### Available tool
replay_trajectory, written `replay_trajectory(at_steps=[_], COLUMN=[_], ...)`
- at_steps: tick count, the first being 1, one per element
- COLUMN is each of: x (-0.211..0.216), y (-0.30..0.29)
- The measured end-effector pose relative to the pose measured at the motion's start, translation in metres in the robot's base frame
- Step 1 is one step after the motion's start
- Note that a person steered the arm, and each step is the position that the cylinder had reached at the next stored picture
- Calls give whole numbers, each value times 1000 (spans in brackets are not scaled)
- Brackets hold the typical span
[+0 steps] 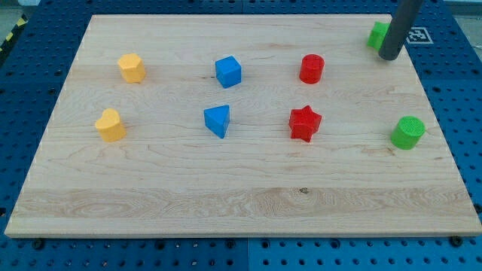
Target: Slide the green circle closer to the green star
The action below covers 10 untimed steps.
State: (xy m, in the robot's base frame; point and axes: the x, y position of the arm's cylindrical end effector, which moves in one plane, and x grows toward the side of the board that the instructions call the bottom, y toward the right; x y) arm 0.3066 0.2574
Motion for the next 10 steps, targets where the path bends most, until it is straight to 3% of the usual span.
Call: replay_trajectory(at_steps=[1, 2, 3, 5, 7, 8, 9, 10], x=[-23, -16, 34, 57, 209, 243, 211, 143], y=[-3, 9, 67, 88, 88, 63, 23, 1])
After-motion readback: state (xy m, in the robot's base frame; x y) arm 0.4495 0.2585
